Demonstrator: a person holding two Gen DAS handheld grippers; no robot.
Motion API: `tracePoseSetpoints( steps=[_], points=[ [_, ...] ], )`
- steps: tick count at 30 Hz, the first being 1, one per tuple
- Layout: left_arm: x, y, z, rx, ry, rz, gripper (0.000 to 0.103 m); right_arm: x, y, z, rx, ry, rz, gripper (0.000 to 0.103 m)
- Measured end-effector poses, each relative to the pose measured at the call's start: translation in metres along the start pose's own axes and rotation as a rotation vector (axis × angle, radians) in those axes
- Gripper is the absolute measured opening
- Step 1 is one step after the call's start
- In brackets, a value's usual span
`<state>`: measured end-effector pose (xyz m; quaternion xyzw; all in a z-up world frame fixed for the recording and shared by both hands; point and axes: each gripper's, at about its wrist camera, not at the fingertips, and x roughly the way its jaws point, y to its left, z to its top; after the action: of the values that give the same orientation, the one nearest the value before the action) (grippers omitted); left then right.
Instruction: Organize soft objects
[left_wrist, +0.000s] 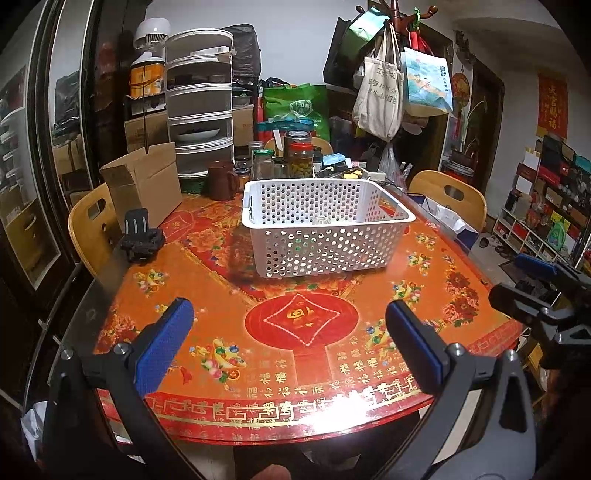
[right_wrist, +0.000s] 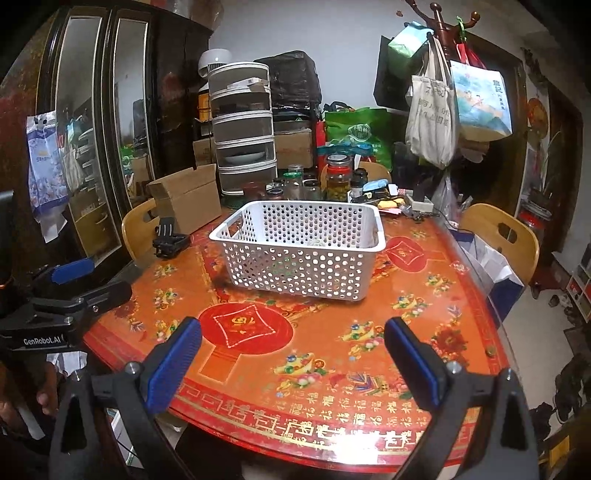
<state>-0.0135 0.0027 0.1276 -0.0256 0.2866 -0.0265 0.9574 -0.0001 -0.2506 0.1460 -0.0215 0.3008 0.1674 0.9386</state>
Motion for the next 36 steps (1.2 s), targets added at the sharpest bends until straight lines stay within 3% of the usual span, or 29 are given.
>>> tracePoseSetpoints(
  steps=[36],
  points=[
    [0.008,-0.002,-0.01,0.003,0.015,-0.025,0.103,0.002,0.001,-0.003,0.003,0.013,0.008,0.099]
  ],
)
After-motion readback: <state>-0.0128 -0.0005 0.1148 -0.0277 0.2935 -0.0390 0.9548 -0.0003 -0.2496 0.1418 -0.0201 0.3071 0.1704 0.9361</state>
